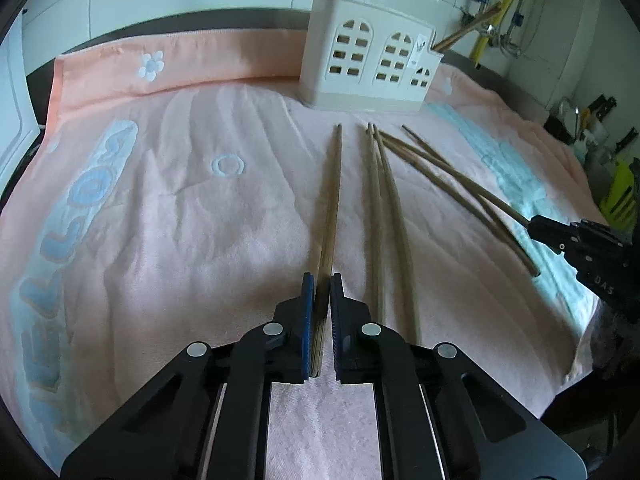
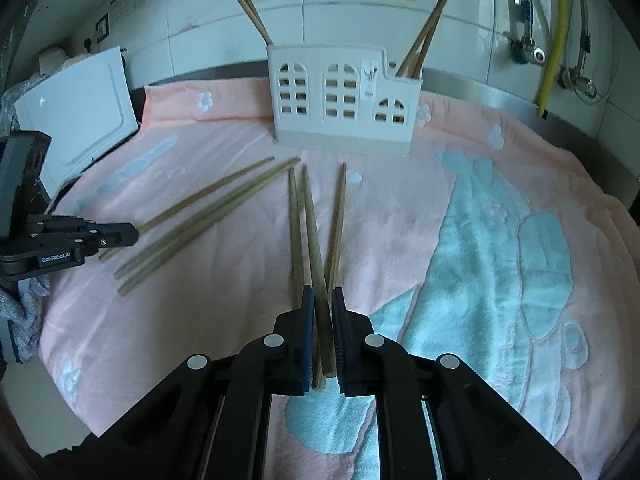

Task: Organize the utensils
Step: 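Close the left gripper on a chopstick while the right gripper grasps another chopstick, then lift the left gripper's chopstick into the holder while the right gripper inserts its chopstick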

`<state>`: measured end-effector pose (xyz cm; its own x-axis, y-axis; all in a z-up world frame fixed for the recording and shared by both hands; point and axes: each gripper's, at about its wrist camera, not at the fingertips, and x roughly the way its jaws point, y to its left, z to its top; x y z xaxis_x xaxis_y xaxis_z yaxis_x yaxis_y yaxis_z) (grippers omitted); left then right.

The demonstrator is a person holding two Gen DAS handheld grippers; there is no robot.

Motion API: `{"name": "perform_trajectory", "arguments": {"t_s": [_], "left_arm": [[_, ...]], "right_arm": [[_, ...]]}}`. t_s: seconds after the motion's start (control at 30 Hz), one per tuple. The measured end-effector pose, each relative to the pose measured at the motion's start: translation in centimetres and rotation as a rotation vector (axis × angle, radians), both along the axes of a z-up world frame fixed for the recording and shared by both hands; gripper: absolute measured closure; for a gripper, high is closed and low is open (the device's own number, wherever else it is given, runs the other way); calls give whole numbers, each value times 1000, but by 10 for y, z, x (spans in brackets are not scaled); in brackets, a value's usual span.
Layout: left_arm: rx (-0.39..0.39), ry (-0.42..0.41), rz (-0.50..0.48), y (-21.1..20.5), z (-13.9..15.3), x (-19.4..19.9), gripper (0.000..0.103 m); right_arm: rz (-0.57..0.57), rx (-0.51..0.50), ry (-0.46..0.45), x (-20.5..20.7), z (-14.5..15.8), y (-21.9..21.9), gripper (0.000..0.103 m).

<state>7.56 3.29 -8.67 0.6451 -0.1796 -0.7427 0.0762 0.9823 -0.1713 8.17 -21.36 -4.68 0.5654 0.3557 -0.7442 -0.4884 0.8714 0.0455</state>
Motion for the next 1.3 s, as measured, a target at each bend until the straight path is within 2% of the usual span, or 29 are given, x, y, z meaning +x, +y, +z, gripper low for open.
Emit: {"name": "perform_trajectory", "arguments": {"t_s": [0.43,0.6,0.87,1.13,1.3], "left_arm": [[-37,-164,-23,4,65,-7,98],[-54,-219,-47,4,94,5,98],[-17,-255,-97,-6,131,33,98],[18,-289,-136,-20,158,55,98],[2,-325,-154,-24,186,63,98]], "right_arm": [[17,77,-112,5,56,6,96],[27,115,-153,28,86,13,96],[38,142,-202,70,147,19,97],[28,146,-204,105,196,9,97],[19,152,-195,129,225,0,97]]}}
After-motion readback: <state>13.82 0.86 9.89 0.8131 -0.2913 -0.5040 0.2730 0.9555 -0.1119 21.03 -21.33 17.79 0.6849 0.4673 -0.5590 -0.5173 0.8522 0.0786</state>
